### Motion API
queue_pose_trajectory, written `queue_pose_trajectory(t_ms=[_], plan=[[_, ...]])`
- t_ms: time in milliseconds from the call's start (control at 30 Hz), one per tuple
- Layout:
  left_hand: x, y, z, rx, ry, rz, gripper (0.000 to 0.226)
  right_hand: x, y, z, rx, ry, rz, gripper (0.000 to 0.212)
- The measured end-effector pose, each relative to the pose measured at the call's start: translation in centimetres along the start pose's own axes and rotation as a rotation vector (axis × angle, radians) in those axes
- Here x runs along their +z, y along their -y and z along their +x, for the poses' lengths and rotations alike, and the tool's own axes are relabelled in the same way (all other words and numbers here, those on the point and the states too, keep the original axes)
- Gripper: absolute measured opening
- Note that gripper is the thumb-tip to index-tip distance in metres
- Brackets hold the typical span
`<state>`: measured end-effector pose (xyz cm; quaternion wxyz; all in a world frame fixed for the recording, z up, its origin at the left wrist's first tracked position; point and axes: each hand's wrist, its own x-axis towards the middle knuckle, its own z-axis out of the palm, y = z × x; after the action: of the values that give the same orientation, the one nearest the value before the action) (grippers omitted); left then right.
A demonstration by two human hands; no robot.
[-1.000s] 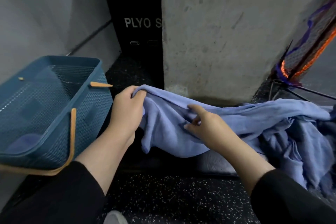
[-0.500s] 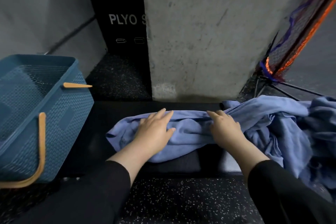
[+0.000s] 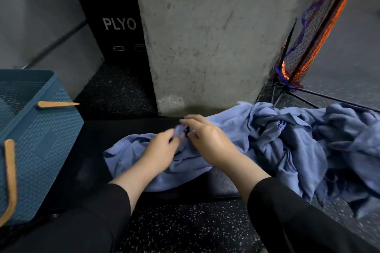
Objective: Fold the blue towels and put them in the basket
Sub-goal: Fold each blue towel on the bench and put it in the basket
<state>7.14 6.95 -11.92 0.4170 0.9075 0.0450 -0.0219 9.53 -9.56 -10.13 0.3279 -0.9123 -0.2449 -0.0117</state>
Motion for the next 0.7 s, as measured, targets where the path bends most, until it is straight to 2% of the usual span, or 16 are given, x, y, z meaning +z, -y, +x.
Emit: queue_pose_trajectory(t_ms=[67, 133, 200, 300, 433, 500, 567, 667, 700], plan=[[-1.4, 0.4, 0.5, -0.109, -0.198, -0.065, 0.035, 0.0, -0.2, -0.2, 0.038, -0.043, -0.009, 0.045], [-3.1, 1.4, 1.1, -0.228, -0.359, -0.171, 0.038, 0.2, -0.4, -0.2, 0.07, -0.14, -0.032, 0.039], [-4.5, 2.6, 1.2, -0.303, -0.367, -0.123, 0.035, 0.3, -0.3, -0.2, 0.163, -0.171, -0.109, 0.029], [-6.0, 4.1, 0.7, -0.292, -0.374, -0.002, 0.03, 1.2, -0.1, -0.7, 0.26, -0.038, -0.328, 0.027], [-8.6, 5.8, 1.1, -0.298, -0.561, -0.155, 0.025, 2.1, 0.4, -0.9, 0.298, -0.008, -0.335, 0.031], [-9.5, 6.2, 0.9, -0.284, -0.5, -0.201, 0.029, 2.4, 0.6, -0.5, 0.378, -0.013, -0.286, 0.032], [-9.8, 6.8, 0.4, -0.26, -0.343, -0.173, 0.036, 2.8, 0.7, -0.3, 0.444, 0.013, -0.288, 0.033], [-9.7, 8.0, -0.1, -0.207, -0.16, -0.092, 0.032, 3.3, 0.6, -0.2, 0.419, 0.06, -0.322, 0.037], [-9.8, 8.2, -0.3, -0.185, -0.106, -0.098, 0.04, 3.5, 0.7, -0.1, 0.392, 0.062, -0.3, 0.034]])
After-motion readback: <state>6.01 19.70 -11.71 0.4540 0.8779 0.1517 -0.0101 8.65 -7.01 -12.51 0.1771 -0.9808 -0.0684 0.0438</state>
